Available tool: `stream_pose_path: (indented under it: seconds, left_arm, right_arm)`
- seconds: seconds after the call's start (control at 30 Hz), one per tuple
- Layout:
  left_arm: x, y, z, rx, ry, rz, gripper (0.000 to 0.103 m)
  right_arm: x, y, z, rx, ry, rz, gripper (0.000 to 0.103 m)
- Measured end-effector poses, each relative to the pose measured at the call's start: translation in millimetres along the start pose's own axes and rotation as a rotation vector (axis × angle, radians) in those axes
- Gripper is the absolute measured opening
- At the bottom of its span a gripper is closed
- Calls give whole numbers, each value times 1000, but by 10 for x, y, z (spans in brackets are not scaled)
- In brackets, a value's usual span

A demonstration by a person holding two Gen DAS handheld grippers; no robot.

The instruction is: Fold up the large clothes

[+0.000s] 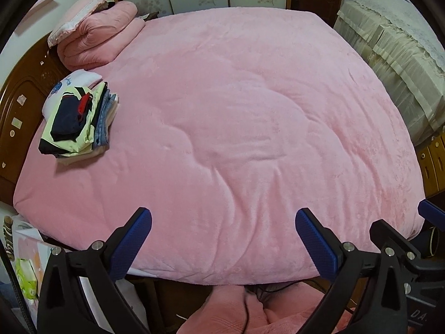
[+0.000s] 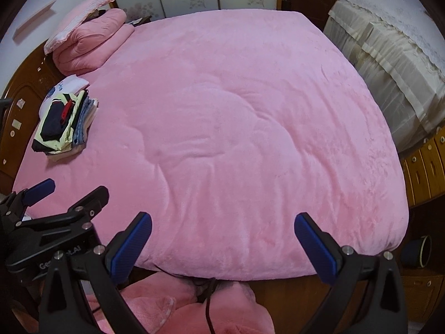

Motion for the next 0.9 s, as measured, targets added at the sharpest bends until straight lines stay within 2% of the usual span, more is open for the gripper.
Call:
stream_pose_path:
  seconds: [0.37,0.9]
  left_arm:
    - [-28,-88,-94,58,-15,-30,102]
    - [21,-74,-139,27,-8,-8,102]
  right_arm:
    - [-34,-41,-112,57,1,-30,103]
    - [50,-114,-179,25,-4,-3,103]
Point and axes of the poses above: each gripper's, at about its wrist camera, not at the fingertips, and x roughly the way its jaws point, z to its left, y to its underside, the point moved 5 cm from there along x, roughly the way its jaws point, and after that the axes turned 5 degrees about -y, right-handed, at the moved point
